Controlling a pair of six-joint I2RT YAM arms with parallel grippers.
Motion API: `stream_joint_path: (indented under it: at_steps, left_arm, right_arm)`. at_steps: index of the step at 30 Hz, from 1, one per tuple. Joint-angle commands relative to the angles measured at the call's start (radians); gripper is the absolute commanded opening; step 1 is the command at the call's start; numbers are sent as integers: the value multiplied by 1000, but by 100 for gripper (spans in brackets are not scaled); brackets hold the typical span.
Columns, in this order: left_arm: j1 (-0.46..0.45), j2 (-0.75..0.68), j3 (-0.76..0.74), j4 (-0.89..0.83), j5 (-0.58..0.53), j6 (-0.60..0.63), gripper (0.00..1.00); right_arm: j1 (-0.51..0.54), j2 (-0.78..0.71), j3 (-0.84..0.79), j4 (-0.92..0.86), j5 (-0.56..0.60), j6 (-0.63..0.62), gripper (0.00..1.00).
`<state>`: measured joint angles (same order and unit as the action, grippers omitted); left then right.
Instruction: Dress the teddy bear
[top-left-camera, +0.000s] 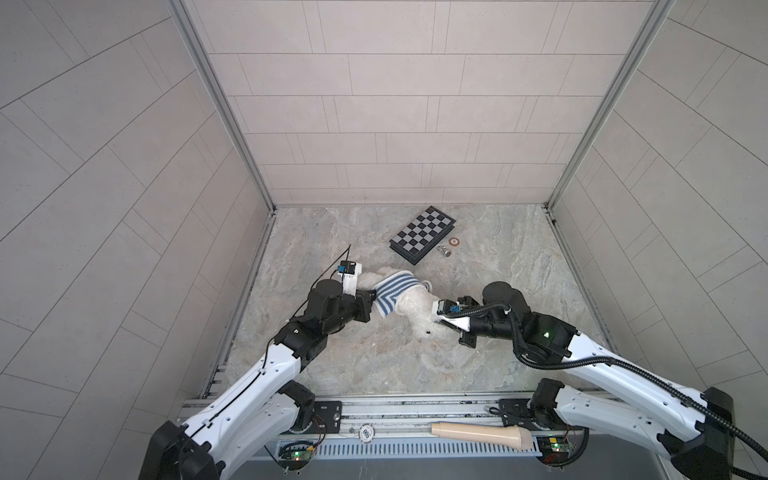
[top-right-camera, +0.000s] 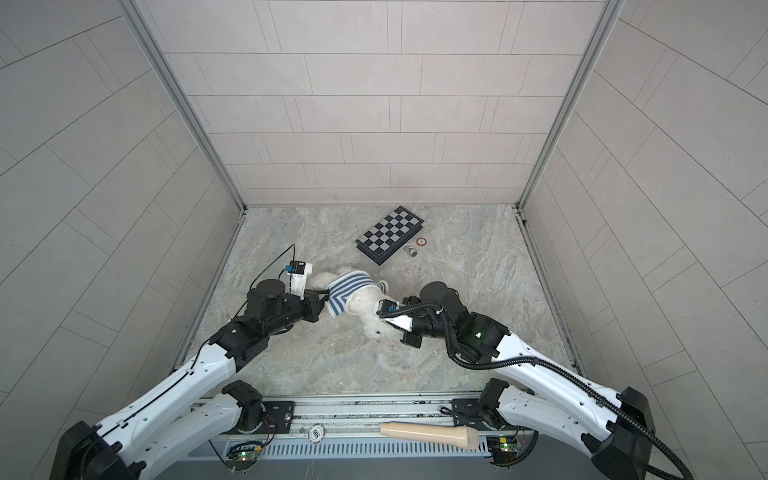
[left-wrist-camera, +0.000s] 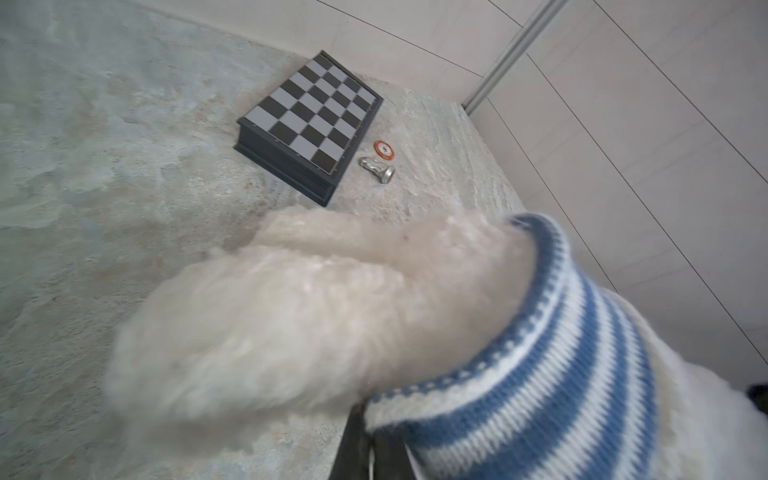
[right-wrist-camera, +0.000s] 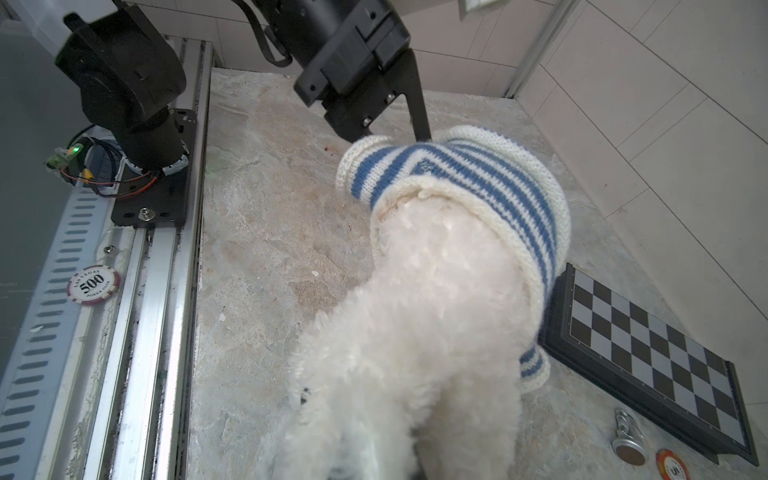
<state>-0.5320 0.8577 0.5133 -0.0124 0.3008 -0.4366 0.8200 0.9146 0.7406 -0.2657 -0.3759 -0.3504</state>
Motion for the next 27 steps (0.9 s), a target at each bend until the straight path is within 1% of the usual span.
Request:
stream_joint_path:
  at_steps: [1, 3, 4, 5, 7, 9, 11, 15, 21, 25, 27]
  left_arm:
    - [-32, -49, 29, -15, -35, 47, 20]
    - [-42, -96, 22, -37, -84, 56, 39]
    - [-45, -124, 18, -52, -114, 60, 44]
    - [-46, -147, 16, -66, -135, 65, 49]
    - [-46, -200, 13, -97, -176, 79, 54]
    - [-46, -240, 9, -117, -204, 86, 56]
    - [-47, -269, 5, -120, -212, 90, 57]
    - [-46, -320, -2, -120, -218, 86, 57]
    - [-48, -410, -15, -139, -244, 90, 58]
    - [-56, -437, -38, -53, -175, 95, 60]
    - [-80, -440, -40, -5, -136, 113, 60]
  right_arm:
    - [-5, 7, 70, 18, 45, 37, 0]
    - [-28, 25, 96, -2, 40, 82, 0]
    - [-45, 39, 111, -20, 24, 109, 0]
    - [-59, 48, 129, -36, 6, 126, 0]
    - [-92, 64, 164, -62, -48, 173, 0]
    - [-113, 67, 183, -71, -158, 186, 0]
    - [-121, 61, 187, -65, -221, 190, 0]
    - [-152, 65, 192, -85, -224, 190, 0]
    - [-223, 70, 212, -97, -230, 231, 0]
    - [-243, 22, 180, 7, -291, 271, 0]
    - [-263, 25, 191, 16, -327, 291, 0]
